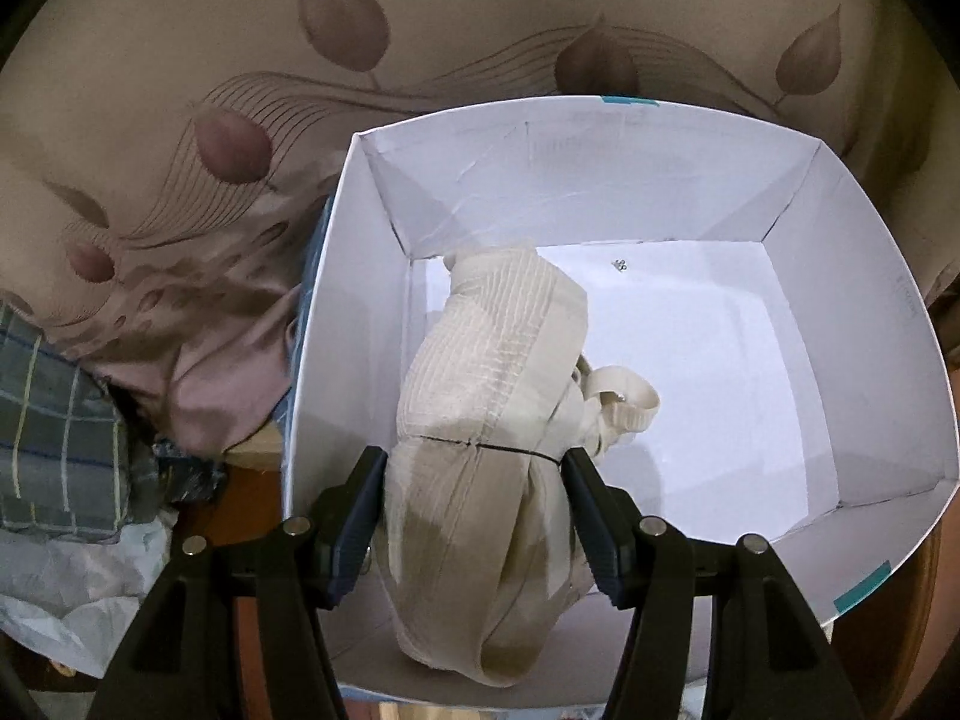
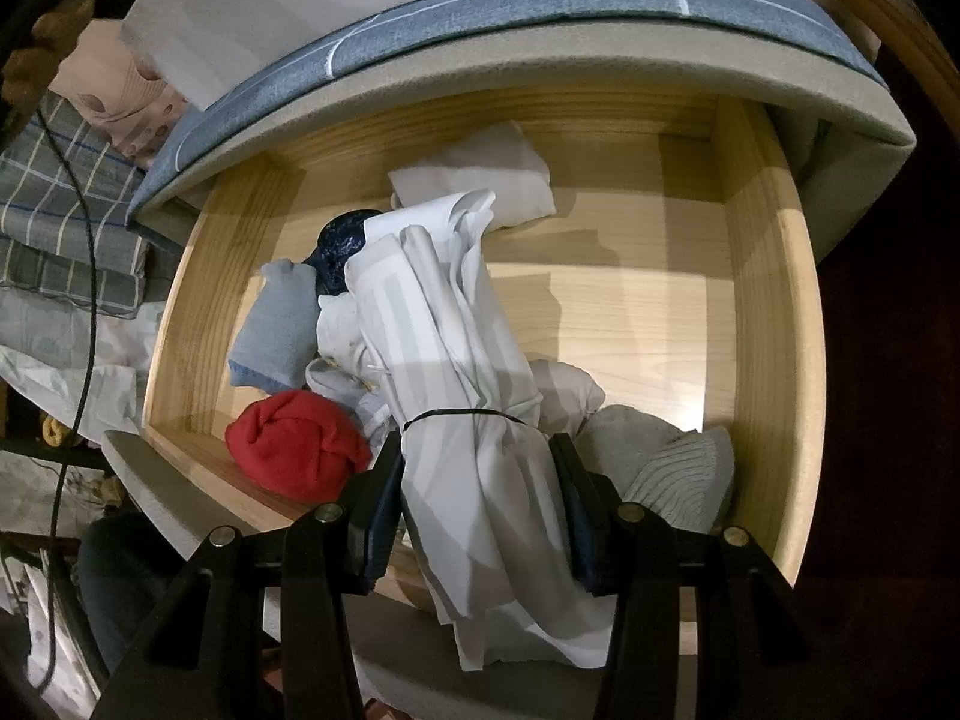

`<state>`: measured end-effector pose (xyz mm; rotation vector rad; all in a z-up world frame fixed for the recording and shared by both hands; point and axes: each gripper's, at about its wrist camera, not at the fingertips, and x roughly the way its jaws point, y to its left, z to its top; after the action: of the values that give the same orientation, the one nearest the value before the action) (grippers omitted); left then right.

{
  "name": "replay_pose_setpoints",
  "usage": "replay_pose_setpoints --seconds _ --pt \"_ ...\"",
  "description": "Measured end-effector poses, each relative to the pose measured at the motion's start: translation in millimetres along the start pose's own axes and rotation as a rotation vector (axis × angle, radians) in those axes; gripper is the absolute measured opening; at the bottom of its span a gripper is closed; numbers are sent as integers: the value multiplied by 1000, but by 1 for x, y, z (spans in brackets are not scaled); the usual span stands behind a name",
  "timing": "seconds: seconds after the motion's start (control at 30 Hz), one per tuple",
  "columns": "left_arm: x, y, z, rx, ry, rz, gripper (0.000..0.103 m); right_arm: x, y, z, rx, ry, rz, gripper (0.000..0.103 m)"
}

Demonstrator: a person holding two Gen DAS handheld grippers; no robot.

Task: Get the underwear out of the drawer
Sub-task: 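Lower the beige underwear into the white box and open the left tool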

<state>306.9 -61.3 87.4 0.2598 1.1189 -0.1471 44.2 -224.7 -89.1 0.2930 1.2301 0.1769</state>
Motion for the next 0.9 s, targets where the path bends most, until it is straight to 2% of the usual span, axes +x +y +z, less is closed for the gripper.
replay_pose_setpoints --seconds 0.17,0.37,0.53,0.77,0.9 --pt "-3 6 -10 -12 18 12 61 0 2 0 -5 -1 -9 44" --pt "-3 4 -7 -14 25 27 63 0 2 0 -3 -3 -14 44" --pt "-9 11 -4 -51 31 -42 63 0 3 0 -4 -3 -17 44" --pt "-42 20 -8 -53 -8 -61 63 0 3 1 -8 -3 -24 44" --pt "-71 26 -22 -21 -47 -33 63 0 4 1 -9 -4 -31 44"
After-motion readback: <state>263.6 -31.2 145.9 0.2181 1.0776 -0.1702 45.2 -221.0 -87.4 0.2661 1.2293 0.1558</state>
